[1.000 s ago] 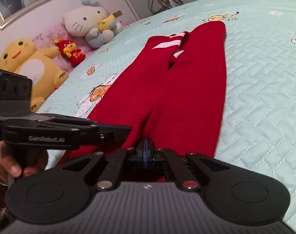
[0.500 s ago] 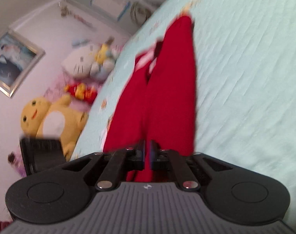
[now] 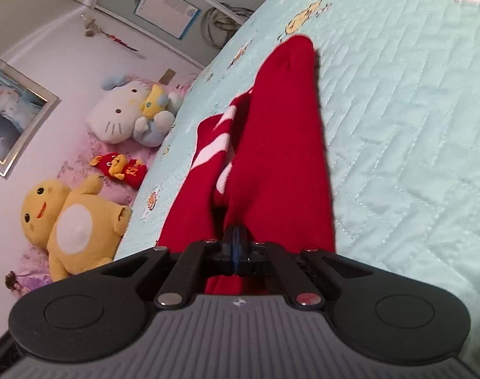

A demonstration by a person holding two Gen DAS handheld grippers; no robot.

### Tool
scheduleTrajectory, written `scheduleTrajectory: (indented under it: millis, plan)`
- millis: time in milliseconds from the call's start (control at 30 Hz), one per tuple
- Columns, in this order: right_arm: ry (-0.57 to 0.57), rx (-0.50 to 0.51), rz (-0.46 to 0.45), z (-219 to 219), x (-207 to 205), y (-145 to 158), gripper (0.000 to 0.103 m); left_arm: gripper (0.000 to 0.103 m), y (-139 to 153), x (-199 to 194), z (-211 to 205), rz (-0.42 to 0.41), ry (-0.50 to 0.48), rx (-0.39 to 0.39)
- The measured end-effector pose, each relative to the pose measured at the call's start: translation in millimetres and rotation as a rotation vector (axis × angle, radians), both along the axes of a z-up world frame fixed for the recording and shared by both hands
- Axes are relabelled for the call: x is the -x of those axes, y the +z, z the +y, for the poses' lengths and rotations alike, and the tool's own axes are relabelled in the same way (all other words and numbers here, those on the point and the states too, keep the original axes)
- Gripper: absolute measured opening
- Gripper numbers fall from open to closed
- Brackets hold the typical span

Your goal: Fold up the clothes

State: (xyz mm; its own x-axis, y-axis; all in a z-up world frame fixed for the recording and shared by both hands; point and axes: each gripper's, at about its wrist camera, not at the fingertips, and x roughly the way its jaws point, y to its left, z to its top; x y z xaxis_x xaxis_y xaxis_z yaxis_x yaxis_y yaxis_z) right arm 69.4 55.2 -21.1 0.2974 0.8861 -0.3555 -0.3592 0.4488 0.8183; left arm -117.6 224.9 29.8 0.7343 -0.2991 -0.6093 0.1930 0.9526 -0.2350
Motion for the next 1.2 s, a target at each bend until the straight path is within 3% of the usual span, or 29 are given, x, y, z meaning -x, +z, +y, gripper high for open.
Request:
scheduleTrajectory:
  millis: [67, 100, 167, 267, 300, 467, 600, 733, 800, 933, 1000, 1200]
  plan:
    - [-0.028, -0.035, -0.012, -7, 5, 4, 0.01, 0.004, -2, 0, 5, -0.001, 0.005, 0.029]
    - [-0.032, 0.004, -0.005, -3, 2, -1, 0.0, 0.004, -4, 0, 8, 0.001, 0.007, 0.041]
    - [-0.047, 0.013, 0.007, -2, -3, -12, 0.0, 0.004, -4, 0, 9, 0.002, 0.008, 0.046]
    - [-0.08, 0.078, -0.013, 1, 1, 4, 0.0, 0.004, -3, 2, 7, -0.004, 0.006, 0.033]
    - [-0.086, 0.079, -0.033, 0, 8, 10, 0.008, 0.004, -2, 2, 6, -0.006, 0.005, 0.028]
    - [-0.026, -0.006, -0.065, 2, 33, 22, 0.015, 0.004, 2, 5, 1, -0.015, 0.009, 0.017]
    - [-0.047, -0.013, -0.026, 0, 34, 18, 0.017, 0.004, 12, 12, 15, -0.018, 0.017, 0.133]
    - [-0.13, -0.102, -0.025, -17, 24, 17, 0.018, 0.004, 35, 20, 52, -0.121, 0.066, 0.292]
    - [-0.168, -0.125, -0.033, -21, 15, 17, 0.018, 0.004, 46, 13, 81, -0.169, 0.152, 0.377]
    - [-0.227, -0.162, -0.034, -23, -16, 15, 0.02, 0.003, 52, -32, 141, -0.186, 0.332, 0.48]
    - [-0.258, -0.201, -0.014, -23, -36, 7, 0.026, 0.003, 51, -58, 167, -0.186, 0.398, 0.508]
    - [-0.323, -0.288, 0.039, -16, -95, -17, 0.028, 0.004, 13, -127, 228, -0.109, 0.557, 0.693]
